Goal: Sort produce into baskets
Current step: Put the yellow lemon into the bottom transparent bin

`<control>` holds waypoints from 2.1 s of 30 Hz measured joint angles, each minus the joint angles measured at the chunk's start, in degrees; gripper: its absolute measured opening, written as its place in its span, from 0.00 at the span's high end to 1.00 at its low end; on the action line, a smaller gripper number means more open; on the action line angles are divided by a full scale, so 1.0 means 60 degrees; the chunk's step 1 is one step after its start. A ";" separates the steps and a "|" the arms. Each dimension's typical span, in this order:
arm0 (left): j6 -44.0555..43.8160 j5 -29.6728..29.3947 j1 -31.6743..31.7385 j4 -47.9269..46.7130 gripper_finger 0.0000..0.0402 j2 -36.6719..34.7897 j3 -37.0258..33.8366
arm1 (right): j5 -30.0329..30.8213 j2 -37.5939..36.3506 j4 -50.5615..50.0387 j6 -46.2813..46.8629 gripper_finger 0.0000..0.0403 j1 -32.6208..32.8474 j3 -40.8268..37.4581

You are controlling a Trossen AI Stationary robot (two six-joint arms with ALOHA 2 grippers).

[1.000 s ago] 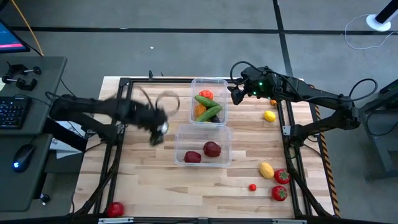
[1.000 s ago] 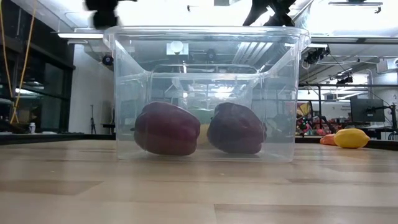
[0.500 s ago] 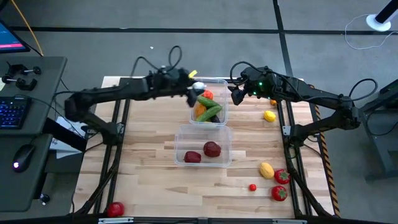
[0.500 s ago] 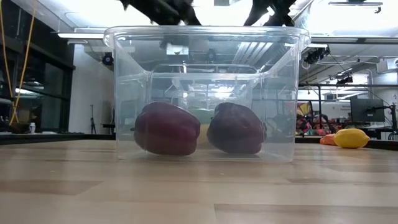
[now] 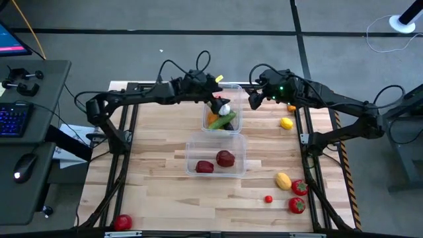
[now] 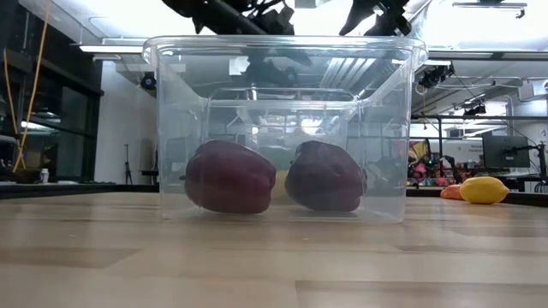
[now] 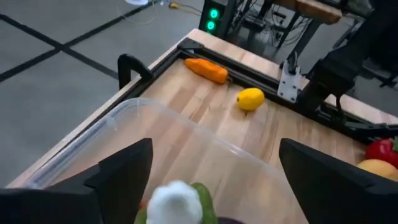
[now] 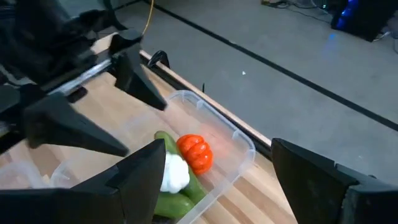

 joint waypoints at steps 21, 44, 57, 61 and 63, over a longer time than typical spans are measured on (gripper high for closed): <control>-0.1849 -0.0666 0.0130 -0.0509 0.14 -0.4248 -0.2982 | -0.1918 -0.0186 -0.3815 0.3672 0.30 -0.3136 -0.4096; -0.1787 -0.0477 0.0122 -0.0542 0.14 -0.4561 -0.3402 | -0.2330 0.1696 -0.3886 -0.0778 0.30 -0.5155 -0.4798; -0.1783 -0.0472 0.0122 -0.0586 0.14 -0.4561 -0.3402 | -0.2520 0.3421 -0.3912 -0.1272 0.30 -0.5148 -0.4798; -0.1763 -0.0468 0.0122 -0.0582 0.14 -0.4561 -0.3402 | -0.2513 0.3954 -0.3885 -0.1173 0.30 -0.5148 -0.4798; -0.1681 -0.0431 0.0126 -0.0584 0.14 -0.4609 -0.3398 | -0.2523 0.4071 -0.3885 -0.1031 0.30 -0.5141 -0.4798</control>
